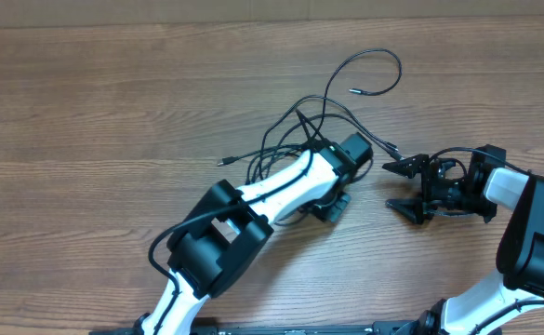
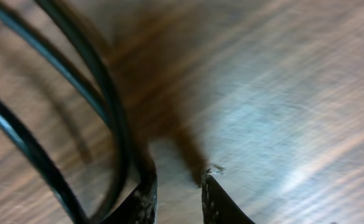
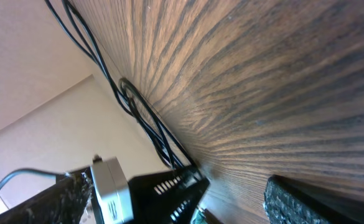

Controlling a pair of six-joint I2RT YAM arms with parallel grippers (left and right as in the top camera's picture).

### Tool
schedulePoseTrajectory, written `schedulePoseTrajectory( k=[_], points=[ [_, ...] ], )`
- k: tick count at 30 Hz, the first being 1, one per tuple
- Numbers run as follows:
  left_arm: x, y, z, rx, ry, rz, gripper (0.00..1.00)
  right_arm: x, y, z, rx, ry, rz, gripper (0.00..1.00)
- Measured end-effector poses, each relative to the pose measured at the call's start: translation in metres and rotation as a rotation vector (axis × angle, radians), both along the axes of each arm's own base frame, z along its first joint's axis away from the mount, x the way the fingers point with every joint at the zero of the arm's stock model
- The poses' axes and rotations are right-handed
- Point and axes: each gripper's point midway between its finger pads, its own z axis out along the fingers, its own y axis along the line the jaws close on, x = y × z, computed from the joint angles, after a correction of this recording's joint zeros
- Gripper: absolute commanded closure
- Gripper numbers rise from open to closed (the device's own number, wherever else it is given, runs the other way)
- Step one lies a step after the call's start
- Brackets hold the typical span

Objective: Untangle cables

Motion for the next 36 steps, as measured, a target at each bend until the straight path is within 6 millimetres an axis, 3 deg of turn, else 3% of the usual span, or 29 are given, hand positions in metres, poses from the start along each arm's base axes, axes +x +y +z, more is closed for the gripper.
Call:
schedulePoseTrajectory(
  k=[6,13,15,18,22,27,36],
  points=[
    [0.049,0.034,0.0,-0.024,-0.036,0.116,0.74,0.001,0.003,0.0,-0.011,-0.009,0.014,0.08],
    [0.124,0.091,-0.001,-0.073,-0.135,0.273,0.71,0.004,0.012,0.001,-0.043,-0.04,0.054,0.08],
    [0.146,0.115,-0.001,-0.059,-0.169,0.333,0.72,0.006,0.017,0.001,-0.052,-0.055,0.077,0.08],
    [0.165,0.155,-0.002,-0.032,-0.179,0.429,0.73,0.009,0.025,0.001,-0.063,-0.08,0.105,0.08],
    [0.167,0.196,0.0,-0.052,-0.109,0.53,0.69,0.013,0.038,0.002,-0.081,-0.123,0.158,0.03],
    [0.162,0.199,0.003,-0.144,-0.033,0.533,0.67,0.015,0.042,0.004,-0.088,-0.138,0.172,0.03],
    [0.178,0.169,0.006,-0.177,-0.129,0.463,0.67,0.017,0.045,0.005,-0.092,-0.156,0.183,0.02]
  ],
)
